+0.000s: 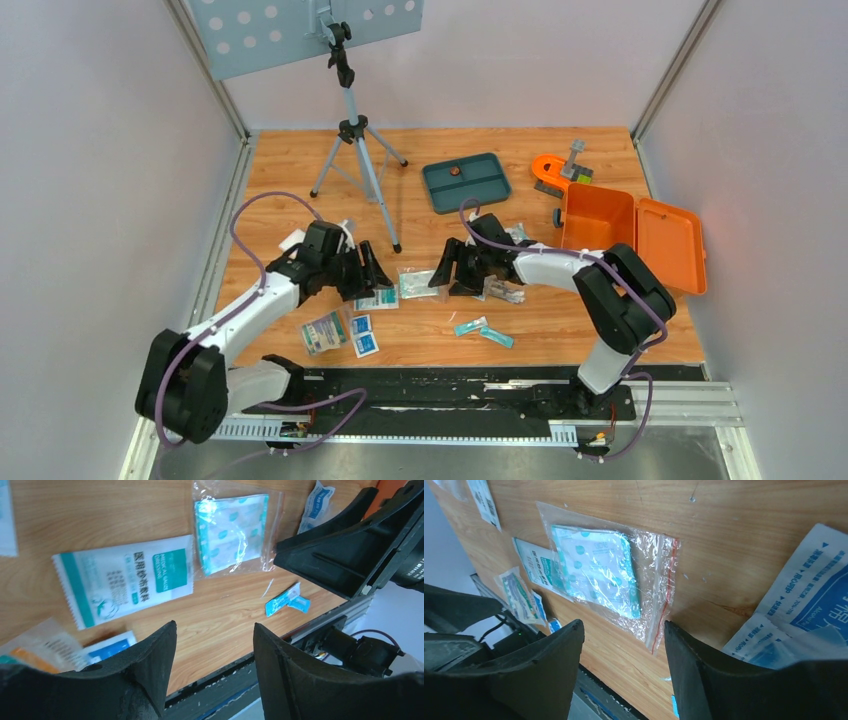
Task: Organize the medicine kit
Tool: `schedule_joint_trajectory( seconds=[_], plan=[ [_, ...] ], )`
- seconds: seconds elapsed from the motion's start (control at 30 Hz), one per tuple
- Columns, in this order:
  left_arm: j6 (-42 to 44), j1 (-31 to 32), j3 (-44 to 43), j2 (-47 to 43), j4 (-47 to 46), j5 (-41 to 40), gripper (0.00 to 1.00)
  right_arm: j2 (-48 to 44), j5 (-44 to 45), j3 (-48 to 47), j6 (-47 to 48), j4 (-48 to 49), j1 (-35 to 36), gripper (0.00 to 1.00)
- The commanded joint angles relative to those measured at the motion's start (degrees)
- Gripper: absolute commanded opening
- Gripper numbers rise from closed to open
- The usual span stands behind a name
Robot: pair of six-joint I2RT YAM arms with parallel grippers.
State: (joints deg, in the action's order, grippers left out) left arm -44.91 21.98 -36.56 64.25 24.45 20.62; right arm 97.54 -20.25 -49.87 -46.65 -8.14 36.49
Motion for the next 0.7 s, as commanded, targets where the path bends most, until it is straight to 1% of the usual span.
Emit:
schedule_joint_trajectory(
  seconds=[0.0,0.13,0.2,0.43,0.53,0.67],
  plan=[
    [-2.7,1.5,0.1,5.0,-12.7,2.4,0.65,-0.1,-3.9,3.2,-4.5,6.8,-1.9,0.63],
    [-2.4,1.5,-0.9,10.0,-15.9,2.2,0.62,-1.4,-1.8,4.7,-4.9,5.8,-2.9,0.62],
    [-2.3,1.6,-1.5,11.9,-16.9,1.6,0.57,-2.0,-0.8,5.2,-5.1,5.0,-3.3,0.62],
    [-2.4,2.0,-1.7,18.6,-21.9,1.0,0.31,-0.5,-0.5,7.0,-6.2,6.8,-3.4,0.62],
    [-2.6,2.6,-2.1,21.8,-23.7,1.8,0.28,0.5,-0.9,8.0,-6.9,7.6,-3.4,0.62],
    [-3.2,3.4,-2.4,24.3,-25.8,2.2,0.25,1.7,-2.4,9.1,-8.6,11.8,-3.4,0.61]
  ],
)
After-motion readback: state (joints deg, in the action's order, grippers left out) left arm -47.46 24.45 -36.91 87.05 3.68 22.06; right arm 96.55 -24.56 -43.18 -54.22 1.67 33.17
